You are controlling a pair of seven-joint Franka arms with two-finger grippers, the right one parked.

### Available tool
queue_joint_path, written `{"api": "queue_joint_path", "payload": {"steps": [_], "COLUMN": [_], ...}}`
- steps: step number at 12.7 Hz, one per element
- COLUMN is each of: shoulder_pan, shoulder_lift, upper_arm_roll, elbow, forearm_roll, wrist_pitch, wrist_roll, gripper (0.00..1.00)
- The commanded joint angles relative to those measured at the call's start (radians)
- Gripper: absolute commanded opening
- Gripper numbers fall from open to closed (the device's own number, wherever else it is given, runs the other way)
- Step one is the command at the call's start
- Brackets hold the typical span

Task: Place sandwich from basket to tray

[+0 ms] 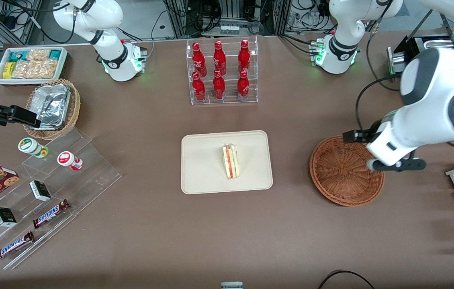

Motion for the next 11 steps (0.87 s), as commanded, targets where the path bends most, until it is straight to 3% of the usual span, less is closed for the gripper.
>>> {"api": "queue_joint_path", "payload": {"steps": [1,4,11], "shoulder_pan": [0.025,0.084,0.098], "shoulder_lift": [-0.135,-0.184,-0.267], "upper_arm_roll": [-0.009,-0.047,-0.046], "elbow": [-0.119,-0.116,-0.109], "forearm_roll": [-0.005,-0.002,0.002], "wrist_pitch": [-0.007,-0.082,-0.151], "wrist_roll": [0.019,0.021,0.027], "gripper": [1.0,1.0,1.0]}}
